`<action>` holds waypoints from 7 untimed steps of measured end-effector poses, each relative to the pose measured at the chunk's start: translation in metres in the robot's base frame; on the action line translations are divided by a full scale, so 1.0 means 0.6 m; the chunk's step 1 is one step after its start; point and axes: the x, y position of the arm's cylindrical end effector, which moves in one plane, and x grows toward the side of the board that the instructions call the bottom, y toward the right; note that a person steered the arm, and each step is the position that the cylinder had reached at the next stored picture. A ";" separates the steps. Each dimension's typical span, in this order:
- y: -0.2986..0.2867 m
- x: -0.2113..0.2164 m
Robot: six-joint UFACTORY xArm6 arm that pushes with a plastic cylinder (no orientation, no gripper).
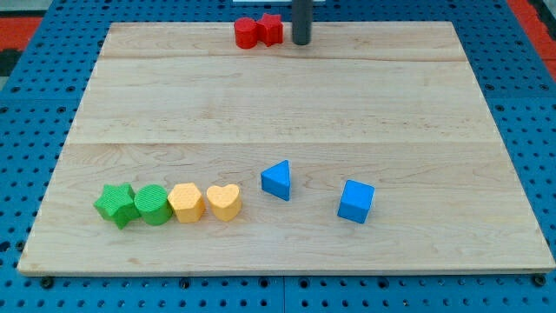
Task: Place the red blocks diagonally to the top right of the green blocks
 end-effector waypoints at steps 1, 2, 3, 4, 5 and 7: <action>0.017 -0.056; -0.021 -0.057; -0.083 -0.057; -0.106 -0.054; -0.106 -0.056; -0.137 0.000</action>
